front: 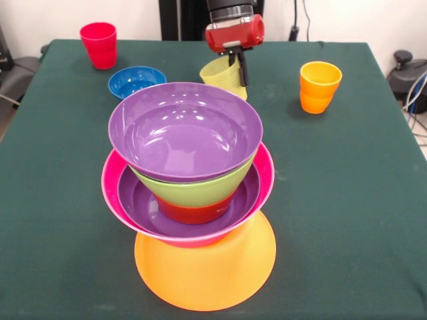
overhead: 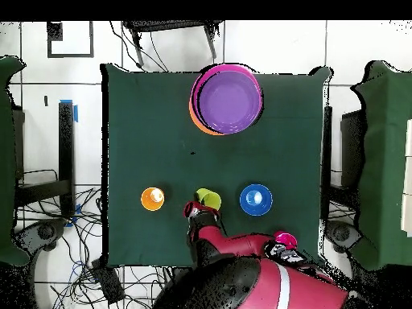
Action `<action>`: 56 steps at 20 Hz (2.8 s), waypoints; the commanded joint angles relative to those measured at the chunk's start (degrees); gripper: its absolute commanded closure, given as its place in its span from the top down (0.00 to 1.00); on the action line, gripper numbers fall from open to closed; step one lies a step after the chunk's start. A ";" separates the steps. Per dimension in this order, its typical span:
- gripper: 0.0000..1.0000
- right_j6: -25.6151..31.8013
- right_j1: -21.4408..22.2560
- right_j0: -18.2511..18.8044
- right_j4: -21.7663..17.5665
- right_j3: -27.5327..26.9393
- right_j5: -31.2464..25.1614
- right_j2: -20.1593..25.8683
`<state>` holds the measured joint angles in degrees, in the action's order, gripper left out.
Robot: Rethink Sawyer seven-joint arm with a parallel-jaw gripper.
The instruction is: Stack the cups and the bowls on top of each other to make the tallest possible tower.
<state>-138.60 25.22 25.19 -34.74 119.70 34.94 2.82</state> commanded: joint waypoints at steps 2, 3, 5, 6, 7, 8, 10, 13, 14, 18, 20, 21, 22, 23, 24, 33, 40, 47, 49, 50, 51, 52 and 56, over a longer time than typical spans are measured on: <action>0.00 -6.07 -8.71 -0.66 4.03 -2.67 -6.62 -0.83; 0.00 -5.94 -8.47 -0.47 3.88 -2.64 -7.21 -0.68; 0.00 -5.80 -7.85 0.26 3.31 -2.35 -8.45 -0.03; 0.00 -5.78 -7.65 0.18 3.49 -2.22 -8.77 -0.01; 0.00 -5.76 -7.44 0.10 3.67 -2.09 -9.09 0.01; 0.00 -5.78 -7.23 0.14 3.70 -1.97 -9.28 0.10; 0.00 -5.73 -6.87 -0.11 4.00 -1.80 -9.73 0.12; 1.00 -5.48 -6.42 -1.47 4.93 -1.68 -9.12 -0.75; 1.00 -5.45 -6.31 -1.45 4.87 -1.65 -9.37 -0.59; 1.00 -5.18 -5.67 -0.88 4.63 -1.57 -11.61 0.44; 1.00 -5.41 -5.32 1.61 3.59 -1.31 -14.83 2.96; 1.00 -5.47 -5.04 1.77 3.45 -1.27 -14.63 3.00; 1.00 -5.55 -4.59 2.79 2.89 -1.07 -15.39 3.88; 1.00 -5.49 -3.93 3.36 2.66 -0.71 -16.16 4.45; 1.00 -5.50 -2.89 3.70 2.73 -0.05 -16.87 4.98; 1.00 -6.06 5.53 4.90 4.67 5.50 -21.27 8.42; 1.00 -6.50 13.46 7.07 5.88 9.26 -25.25 12.42; 1.00 -7.47 17.90 6.16 7.50 11.44 -23.39 11.75; 1.00 -8.04 16.78 3.88 8.27 11.15 -19.95 9.27; 1.00 -8.37 16.22 2.68 8.60 11.13 -17.81 8.18; 1.00 -8.77 15.46 1.69 9.23 11.06 -16.51 7.35; 1.00 -8.91 15.00 0.95 9.59 10.95 -15.59 6.74; 1.00 -9.15 13.54 -0.23 10.42 10.49 -13.73 6.06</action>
<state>-138.60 41.08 27.33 -27.78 129.45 19.03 7.53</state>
